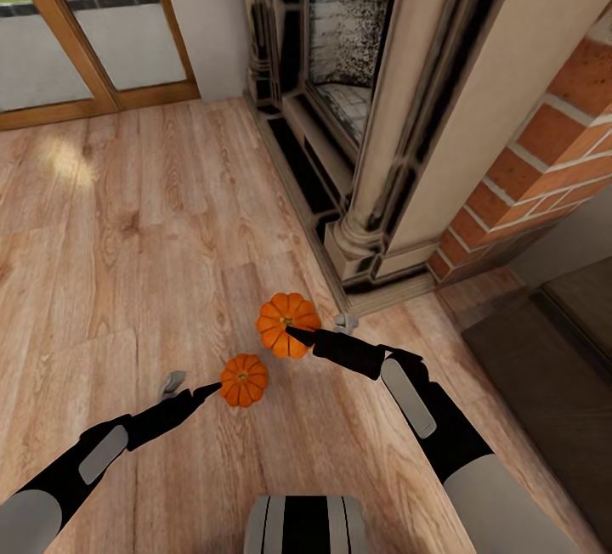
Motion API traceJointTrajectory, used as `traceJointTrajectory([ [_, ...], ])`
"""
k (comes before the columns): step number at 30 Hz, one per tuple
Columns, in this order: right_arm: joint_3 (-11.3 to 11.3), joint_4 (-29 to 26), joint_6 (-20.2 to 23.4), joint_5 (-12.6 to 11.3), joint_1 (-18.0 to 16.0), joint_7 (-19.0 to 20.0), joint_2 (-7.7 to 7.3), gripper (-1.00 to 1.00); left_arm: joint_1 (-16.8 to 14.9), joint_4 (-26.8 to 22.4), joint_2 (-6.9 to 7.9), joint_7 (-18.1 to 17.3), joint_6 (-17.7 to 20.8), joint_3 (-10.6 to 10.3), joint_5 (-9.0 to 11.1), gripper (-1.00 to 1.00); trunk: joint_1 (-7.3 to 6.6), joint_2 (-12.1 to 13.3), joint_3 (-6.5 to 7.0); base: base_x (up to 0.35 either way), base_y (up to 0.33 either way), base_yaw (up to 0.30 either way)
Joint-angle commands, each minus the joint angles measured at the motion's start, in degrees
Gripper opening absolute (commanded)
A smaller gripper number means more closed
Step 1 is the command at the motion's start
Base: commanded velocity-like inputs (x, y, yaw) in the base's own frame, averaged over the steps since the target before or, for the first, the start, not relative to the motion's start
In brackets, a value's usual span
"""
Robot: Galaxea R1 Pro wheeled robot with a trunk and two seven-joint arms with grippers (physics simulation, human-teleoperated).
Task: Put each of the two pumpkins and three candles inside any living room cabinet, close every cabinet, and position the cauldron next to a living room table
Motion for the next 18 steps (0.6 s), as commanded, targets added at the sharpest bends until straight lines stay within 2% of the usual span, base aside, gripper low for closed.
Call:
traceJointTrajectory([
  [1, 0.0, 0.0, 0.0, -0.1, 0.0, 0.0, 0.00, -1.00, 0.0, 0.0, -0.01, 0.0, 0.0, 0.0, 0.0, 1.00, 0.00, 0.0, 0.00, 0.004, -0.004, 0.000],
  [5, 0.0, 0.0, 0.0, -0.1, 0.0, 0.0, 0.00, -1.00, 0.0, 0.1, 0.09, 0.3, 0.0, 0.3, 0.0, 1.00, 0.00, 0.0, 0.00, 0.001, -0.001, 0.000],
  [7, 0.0, 0.0, 0.0, -0.1, 0.0, 0.0, 0.00, -1.00, 0.0, 0.1, 0.12, 1.0, 0.0, 1.1, 0.0, 1.00, 0.00, 0.0, 0.00, 0.000, 0.000, 0.000],
  [12, 0.0, 0.0, 0.0, -0.1, 0.0, 0.0, 0.00, -1.00, 0.0, 0.1, 0.15, 4.7, 0.0, 4.6, -0.1, 1.00, 0.00, 0.0, 0.00, 0.000, 0.000, 0.000],
  [18, 0.0, 0.1, 0.0, -0.1, 0.0, 0.0, 0.08, -1.00, 0.0, -0.4, -0.02, 6.1, 0.0, 5.7, -0.2, 1.00, 0.00, 0.0, 0.00, 0.000, 0.000, 0.000],
])
